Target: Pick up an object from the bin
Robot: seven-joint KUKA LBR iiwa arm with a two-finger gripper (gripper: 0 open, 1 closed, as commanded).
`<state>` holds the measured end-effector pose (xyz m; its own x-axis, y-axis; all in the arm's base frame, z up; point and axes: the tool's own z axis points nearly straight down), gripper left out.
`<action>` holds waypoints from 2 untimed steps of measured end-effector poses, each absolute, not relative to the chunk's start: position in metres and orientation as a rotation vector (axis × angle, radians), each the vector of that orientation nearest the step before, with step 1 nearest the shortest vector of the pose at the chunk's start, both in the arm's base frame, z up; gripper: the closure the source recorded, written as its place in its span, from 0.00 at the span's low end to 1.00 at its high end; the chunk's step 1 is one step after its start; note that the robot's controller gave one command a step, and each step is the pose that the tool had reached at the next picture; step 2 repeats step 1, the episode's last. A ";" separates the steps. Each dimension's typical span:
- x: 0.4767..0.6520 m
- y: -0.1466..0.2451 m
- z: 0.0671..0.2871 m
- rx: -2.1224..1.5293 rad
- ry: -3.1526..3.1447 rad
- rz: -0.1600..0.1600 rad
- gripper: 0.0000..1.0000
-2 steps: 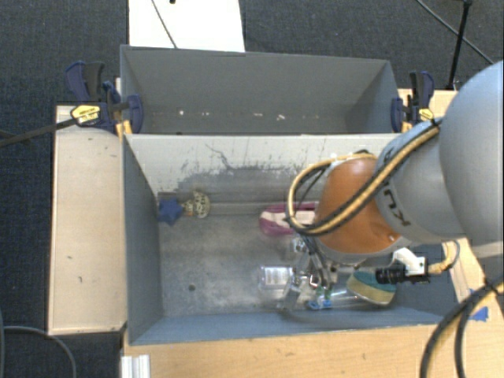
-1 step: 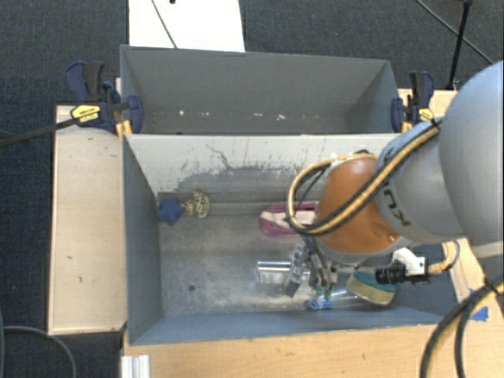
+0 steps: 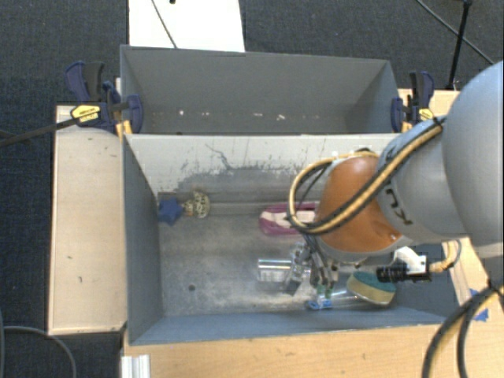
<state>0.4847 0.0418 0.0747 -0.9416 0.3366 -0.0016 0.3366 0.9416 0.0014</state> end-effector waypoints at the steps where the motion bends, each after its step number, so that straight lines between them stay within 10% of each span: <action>1: 0.486 0.042 0.117 0.529 3.091 0.003 1.00; 2: 0.486 0.042 0.117 0.529 3.091 0.003 1.00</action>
Offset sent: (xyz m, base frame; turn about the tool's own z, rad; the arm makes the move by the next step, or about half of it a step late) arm -0.0001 0.0001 0.0401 0.0000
